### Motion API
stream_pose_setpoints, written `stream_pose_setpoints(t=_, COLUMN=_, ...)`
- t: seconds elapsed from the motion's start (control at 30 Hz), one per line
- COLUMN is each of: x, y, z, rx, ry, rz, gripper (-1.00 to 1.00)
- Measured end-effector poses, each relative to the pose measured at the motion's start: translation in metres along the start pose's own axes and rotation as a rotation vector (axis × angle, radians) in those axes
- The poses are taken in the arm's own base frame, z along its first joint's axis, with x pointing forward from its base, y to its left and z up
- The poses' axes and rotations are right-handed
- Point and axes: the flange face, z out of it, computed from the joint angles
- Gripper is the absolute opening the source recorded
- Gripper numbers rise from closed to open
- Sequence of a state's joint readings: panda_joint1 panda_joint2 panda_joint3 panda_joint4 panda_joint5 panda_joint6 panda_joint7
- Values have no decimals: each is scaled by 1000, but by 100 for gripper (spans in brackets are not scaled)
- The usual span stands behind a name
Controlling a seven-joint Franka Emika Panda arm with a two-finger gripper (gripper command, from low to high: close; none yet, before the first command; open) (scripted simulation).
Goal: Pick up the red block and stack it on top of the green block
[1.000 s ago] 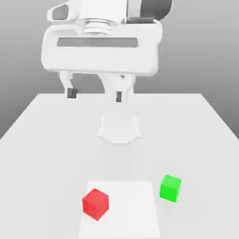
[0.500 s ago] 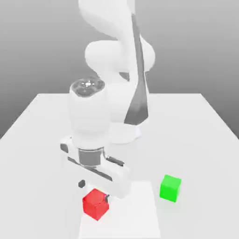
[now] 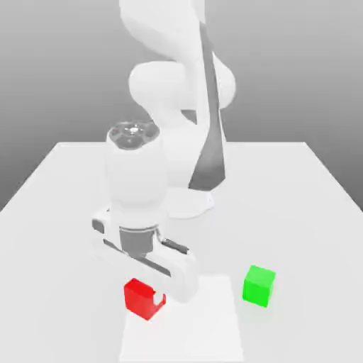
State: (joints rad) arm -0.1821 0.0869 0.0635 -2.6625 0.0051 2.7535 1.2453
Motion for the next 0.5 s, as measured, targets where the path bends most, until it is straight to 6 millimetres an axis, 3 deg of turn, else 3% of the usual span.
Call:
stream_pose_setpoints(t=0.23, x=-86, y=-7, z=-26, rx=23, ry=-25, rz=-217, gripper=-100)
stream_pose_setpoints(t=0.5, x=-164, y=10, z=-38, rx=19, ry=-20, rz=-436, gripper=-100)
